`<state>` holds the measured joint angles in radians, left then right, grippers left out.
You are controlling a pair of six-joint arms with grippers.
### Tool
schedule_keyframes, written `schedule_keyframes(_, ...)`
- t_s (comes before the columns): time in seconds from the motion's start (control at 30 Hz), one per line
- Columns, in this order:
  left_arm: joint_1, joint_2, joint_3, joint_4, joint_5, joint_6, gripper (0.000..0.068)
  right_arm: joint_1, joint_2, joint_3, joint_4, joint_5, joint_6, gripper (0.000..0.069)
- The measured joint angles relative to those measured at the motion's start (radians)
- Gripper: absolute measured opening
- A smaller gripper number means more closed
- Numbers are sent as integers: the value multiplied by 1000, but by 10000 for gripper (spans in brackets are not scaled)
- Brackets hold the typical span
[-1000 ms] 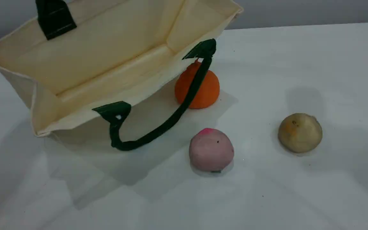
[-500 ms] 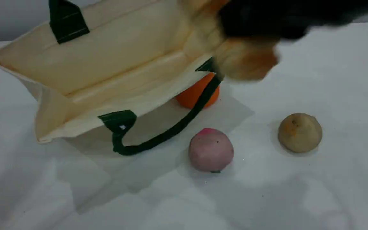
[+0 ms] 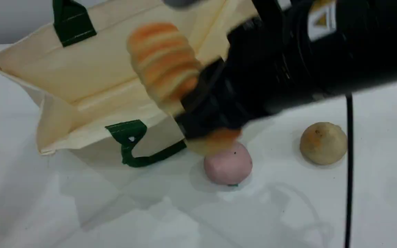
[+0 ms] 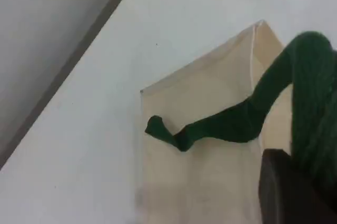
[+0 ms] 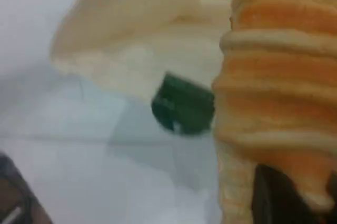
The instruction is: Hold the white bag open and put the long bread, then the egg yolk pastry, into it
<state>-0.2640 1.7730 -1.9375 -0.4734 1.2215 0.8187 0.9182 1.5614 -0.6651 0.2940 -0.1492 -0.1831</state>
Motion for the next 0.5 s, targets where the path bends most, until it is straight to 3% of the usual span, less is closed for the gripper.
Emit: schedule_keyframes(0.5,0,0,0,0,0,-16,73,-1,191,-243,-8,95,-94,92)
